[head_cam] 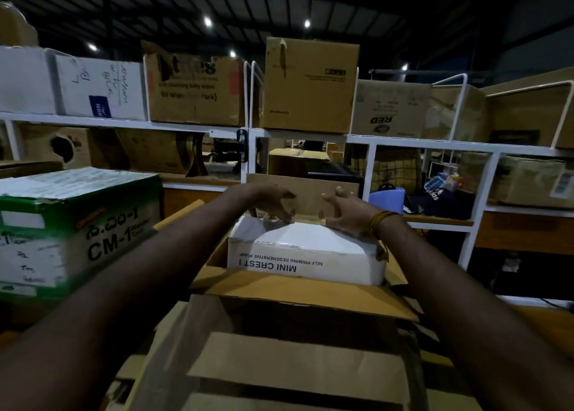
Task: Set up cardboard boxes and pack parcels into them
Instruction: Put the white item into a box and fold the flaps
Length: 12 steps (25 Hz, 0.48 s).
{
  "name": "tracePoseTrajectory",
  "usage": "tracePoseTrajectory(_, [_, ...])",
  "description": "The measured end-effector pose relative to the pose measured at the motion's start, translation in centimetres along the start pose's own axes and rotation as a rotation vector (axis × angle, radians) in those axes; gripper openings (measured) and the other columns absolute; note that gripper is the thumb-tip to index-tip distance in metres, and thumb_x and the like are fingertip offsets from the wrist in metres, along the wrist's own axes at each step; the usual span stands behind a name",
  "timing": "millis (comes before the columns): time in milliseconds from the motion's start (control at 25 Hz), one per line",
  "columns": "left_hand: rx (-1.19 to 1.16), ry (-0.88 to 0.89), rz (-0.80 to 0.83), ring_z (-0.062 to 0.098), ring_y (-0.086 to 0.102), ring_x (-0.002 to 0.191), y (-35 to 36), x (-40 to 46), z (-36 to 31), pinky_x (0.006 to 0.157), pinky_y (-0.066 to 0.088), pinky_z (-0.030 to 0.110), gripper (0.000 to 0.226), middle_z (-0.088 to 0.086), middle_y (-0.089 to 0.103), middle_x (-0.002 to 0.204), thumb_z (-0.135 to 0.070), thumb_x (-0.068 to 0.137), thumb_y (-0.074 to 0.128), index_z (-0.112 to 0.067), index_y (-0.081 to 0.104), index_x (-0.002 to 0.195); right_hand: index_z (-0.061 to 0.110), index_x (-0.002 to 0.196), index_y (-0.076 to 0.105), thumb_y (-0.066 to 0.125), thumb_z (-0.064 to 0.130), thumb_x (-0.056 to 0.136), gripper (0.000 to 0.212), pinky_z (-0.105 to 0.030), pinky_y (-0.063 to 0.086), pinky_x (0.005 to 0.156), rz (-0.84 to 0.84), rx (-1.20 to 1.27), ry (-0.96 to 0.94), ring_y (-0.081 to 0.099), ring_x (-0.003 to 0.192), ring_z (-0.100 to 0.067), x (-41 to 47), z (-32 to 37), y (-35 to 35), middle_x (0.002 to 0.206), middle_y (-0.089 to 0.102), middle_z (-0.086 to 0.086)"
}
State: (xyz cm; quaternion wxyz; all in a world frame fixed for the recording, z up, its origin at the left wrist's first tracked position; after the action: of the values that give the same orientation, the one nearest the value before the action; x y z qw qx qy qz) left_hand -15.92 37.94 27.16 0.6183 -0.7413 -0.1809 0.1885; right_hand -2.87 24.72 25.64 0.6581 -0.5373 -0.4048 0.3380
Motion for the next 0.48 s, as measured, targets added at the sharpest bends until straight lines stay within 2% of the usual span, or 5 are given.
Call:
tracePoseTrajectory(80, [-0.094, -0.052, 0.081, 0.039, 0.030, 0.144, 0.0, 0.3, 1.2, 0.099, 0.049, 0.049, 0.098, 0.008, 0.016, 0.165, -0.042, 0.082, 0.077, -0.037, 0.015, 0.157, 0.028, 0.157, 0.020, 0.056, 0.057, 0.093, 0.079, -0.043, 0.021, 0.119, 0.074, -0.003, 0.035, 0.015, 0.151, -0.031, 0.3, -0.8, 0.1, 0.166, 0.008, -0.005])
tracePoseTrajectory(240, [-0.102, -0.069, 0.197, 0.039, 0.015, 0.150, 0.9, 0.7, 2.6, 0.114, 0.033, 0.057, 0.123, 0.006, 0.005, 0.168, -0.066, 0.059, 0.074, -0.038, 0.007, 0.158, 0.022, 0.154, 0.029, 0.048, 0.061, 0.095, 0.073, -0.041, 0.024, 0.117, 0.150, 0.075, 0.056, 0.027, 0.147, -0.029, 0.5, -1.2, 1.8, 0.163, 0.022, -0.005])
tracePoseTrajectory(360, [-0.069, -0.080, 0.234, 0.038, 0.009, 0.152, 2.1, 1.4, 3.4, 0.120, 0.019, 0.059, 0.116, 0.004, 0.002, 0.168, -0.073, 0.065, 0.068, -0.038, 0.008, 0.158, 0.022, 0.156, 0.027, 0.046, 0.065, 0.094, 0.078, -0.040, 0.024, 0.118, 0.166, 0.141, 0.081, 0.030, 0.146, -0.026, 0.8, -1.6, 3.1, 0.162, 0.027, -0.003])
tracePoseTrajectory(480, [-0.053, -0.092, 0.279, 0.037, 0.012, 0.151, 2.7, 1.9, 4.0, 0.119, 0.018, 0.058, 0.097, 0.005, 0.007, 0.167, -0.071, 0.078, 0.064, -0.039, 0.017, 0.157, 0.021, 0.155, 0.029, 0.045, 0.067, 0.093, 0.078, -0.039, 0.026, 0.118, 0.183, 0.147, 0.081, 0.033, 0.144, -0.026, 0.8, -1.7, 3.6, 0.161, 0.030, -0.004])
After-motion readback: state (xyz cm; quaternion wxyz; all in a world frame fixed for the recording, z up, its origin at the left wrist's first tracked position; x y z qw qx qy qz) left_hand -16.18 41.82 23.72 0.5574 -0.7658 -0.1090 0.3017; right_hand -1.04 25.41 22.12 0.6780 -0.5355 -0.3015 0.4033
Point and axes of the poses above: each hand's wrist, its own x-axis towards the middle knuckle, its own y-axis out of the palm, z = x × y, the point moved 8 cm from there along x, towards the middle knuckle
